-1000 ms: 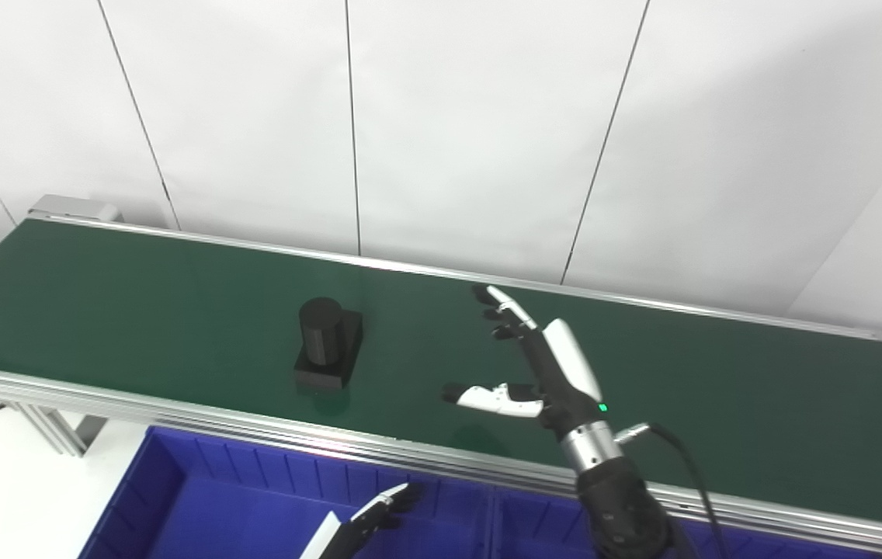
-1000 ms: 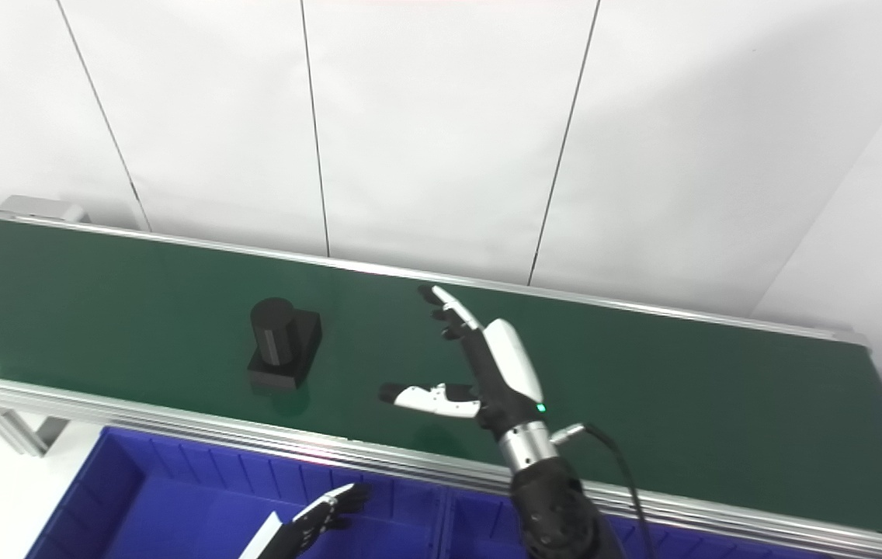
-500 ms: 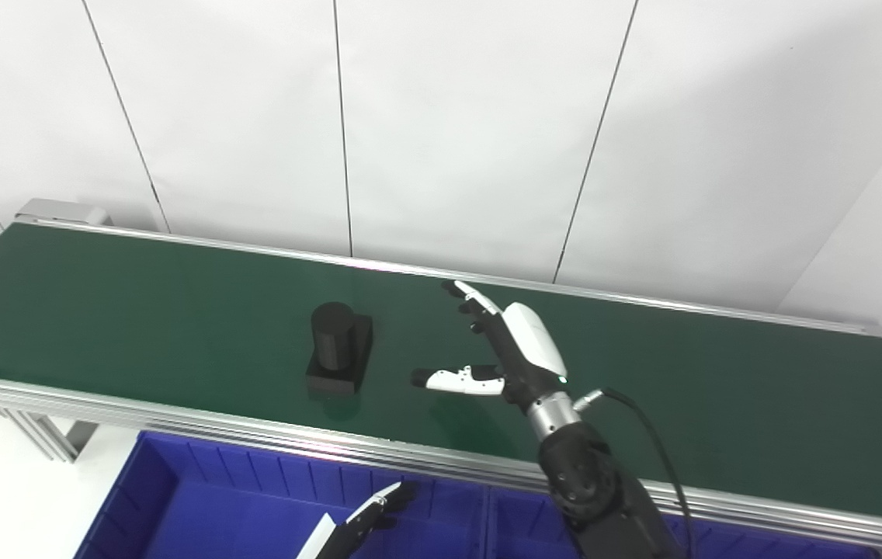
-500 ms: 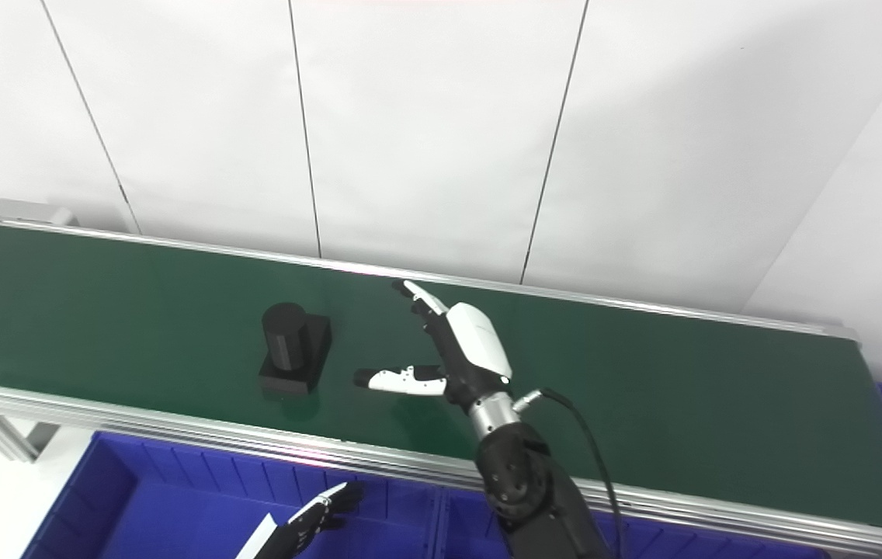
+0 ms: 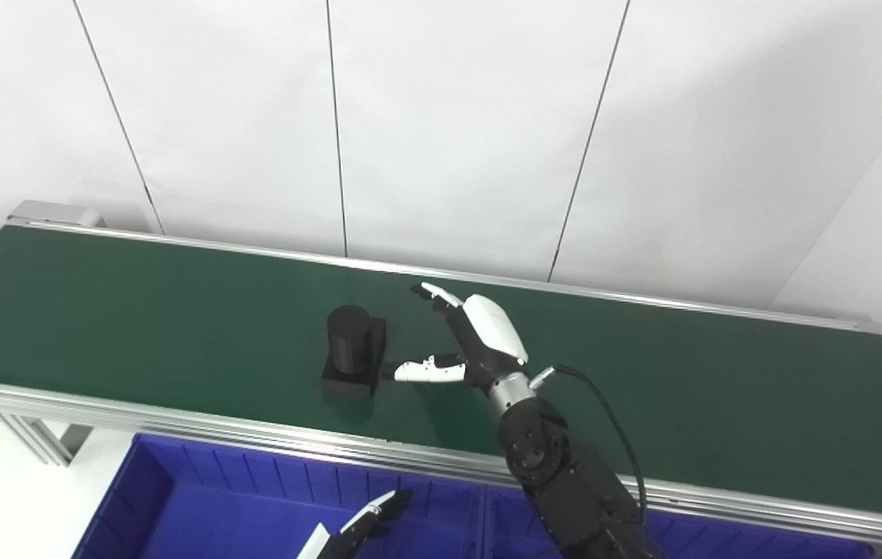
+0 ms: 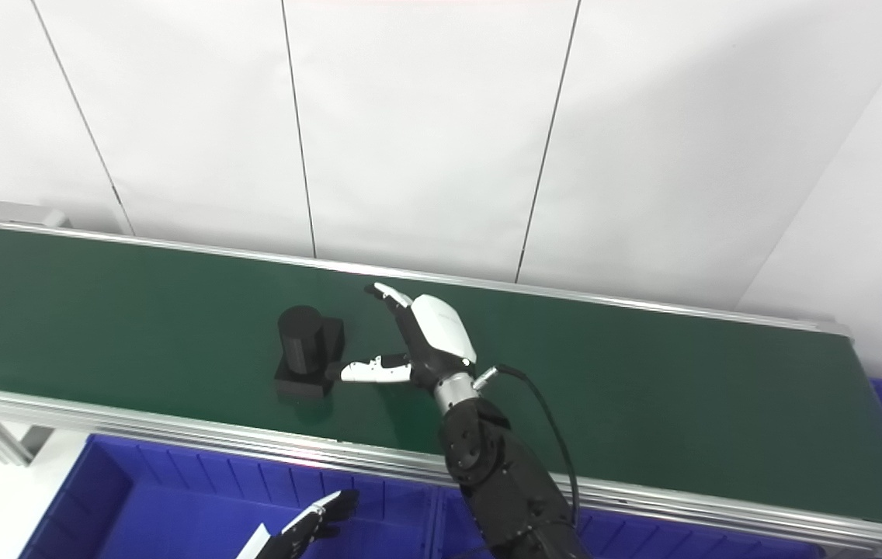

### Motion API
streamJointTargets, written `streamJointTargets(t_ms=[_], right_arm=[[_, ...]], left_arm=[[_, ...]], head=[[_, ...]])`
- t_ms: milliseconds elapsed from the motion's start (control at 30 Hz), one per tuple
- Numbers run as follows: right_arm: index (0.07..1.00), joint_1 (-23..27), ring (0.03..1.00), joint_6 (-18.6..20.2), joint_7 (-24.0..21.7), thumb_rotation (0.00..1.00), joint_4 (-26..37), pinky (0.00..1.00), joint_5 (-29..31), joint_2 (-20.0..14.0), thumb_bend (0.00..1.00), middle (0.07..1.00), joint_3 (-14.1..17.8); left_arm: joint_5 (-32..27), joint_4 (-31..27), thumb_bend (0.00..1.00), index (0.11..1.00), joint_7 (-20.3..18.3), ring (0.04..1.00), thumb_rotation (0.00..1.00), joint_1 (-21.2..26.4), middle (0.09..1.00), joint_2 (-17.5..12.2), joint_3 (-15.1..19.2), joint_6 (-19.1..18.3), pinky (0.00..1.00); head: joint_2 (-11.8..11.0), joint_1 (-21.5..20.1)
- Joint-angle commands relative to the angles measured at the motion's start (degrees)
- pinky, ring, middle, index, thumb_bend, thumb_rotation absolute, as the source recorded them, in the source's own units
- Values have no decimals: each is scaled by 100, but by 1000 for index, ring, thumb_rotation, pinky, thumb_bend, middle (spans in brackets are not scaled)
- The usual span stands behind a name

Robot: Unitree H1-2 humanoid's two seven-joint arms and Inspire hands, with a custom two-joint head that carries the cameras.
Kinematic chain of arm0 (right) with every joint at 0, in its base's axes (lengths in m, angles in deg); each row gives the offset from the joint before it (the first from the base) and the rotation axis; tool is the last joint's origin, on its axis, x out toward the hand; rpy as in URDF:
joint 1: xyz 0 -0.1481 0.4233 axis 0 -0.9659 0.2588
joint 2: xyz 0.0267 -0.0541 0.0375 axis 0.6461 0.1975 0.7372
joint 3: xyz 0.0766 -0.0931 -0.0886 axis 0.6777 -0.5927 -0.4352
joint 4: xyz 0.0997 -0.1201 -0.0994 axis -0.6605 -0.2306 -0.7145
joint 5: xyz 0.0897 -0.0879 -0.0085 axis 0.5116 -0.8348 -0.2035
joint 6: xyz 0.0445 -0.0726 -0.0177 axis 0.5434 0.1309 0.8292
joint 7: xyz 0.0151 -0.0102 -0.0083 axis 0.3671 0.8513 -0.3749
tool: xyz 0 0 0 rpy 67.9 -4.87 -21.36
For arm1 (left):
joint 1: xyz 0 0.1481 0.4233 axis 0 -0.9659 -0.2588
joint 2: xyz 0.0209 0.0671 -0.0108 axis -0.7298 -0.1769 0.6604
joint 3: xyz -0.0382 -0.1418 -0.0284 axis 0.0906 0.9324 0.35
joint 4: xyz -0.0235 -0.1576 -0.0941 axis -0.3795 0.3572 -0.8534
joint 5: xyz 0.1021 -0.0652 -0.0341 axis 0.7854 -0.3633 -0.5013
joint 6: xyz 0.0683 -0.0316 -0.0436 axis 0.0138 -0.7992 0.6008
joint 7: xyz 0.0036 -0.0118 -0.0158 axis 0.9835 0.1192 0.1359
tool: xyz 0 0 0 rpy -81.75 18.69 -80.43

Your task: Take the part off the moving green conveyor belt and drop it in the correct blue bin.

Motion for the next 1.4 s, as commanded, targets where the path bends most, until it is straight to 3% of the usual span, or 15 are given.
streamJointTargets(t_ms=[0,400,633,867,1067,1100,1200,1333,1367], right_arm=[[892,402,861,-196,201,539,-87,774,28,128,876,895,-34],[894,807,838,-463,478,540,-1102,728,134,343,877,892,-216],[894,1010,843,-499,705,564,-1601,742,179,527,885,895,-300],[884,1111,862,-821,807,507,-2002,784,406,704,878,891,-245],[814,1080,791,-1044,1181,273,-2170,675,529,834,809,841,-194],[785,1069,768,-1092,1230,161,-2184,655,557,848,768,819,-177],[729,1037,724,-1174,1379,25,-2245,617,590,890,710,778,-162],[663,970,699,-1229,1689,1,-2319,604,625,951,683,746,-138],[579,942,701,-1242,1794,56,-2323,615,633,968,598,728,-125]], left_arm=[[43,-194,854,885,90,876,840,18,893,-42,-19,194,830],[206,-210,815,869,519,861,837,14,874,-105,-192,194,813],[181,-250,793,869,605,857,823,-18,874,-144,-254,194,806],[264,-281,784,864,794,849,818,-43,868,-195,-335,194,794],[242,-309,783,866,870,848,817,-37,868,-239,-408,194,796],[231,-316,782,870,862,854,827,-42,873,-246,-412,194,806],[211,-333,778,869,851,856,829,-78,872,-234,-390,194,815],[195,-345,773,871,827,861,828,-97,876,-225,-374,194,820],[203,-341,771,870,835,861,831,-100,875,-223,-370,194,820]], head=[[0,4],[30,97],[60,134],[109,116],[149,111],[149,111],[173,95],[185,100],[185,100]])
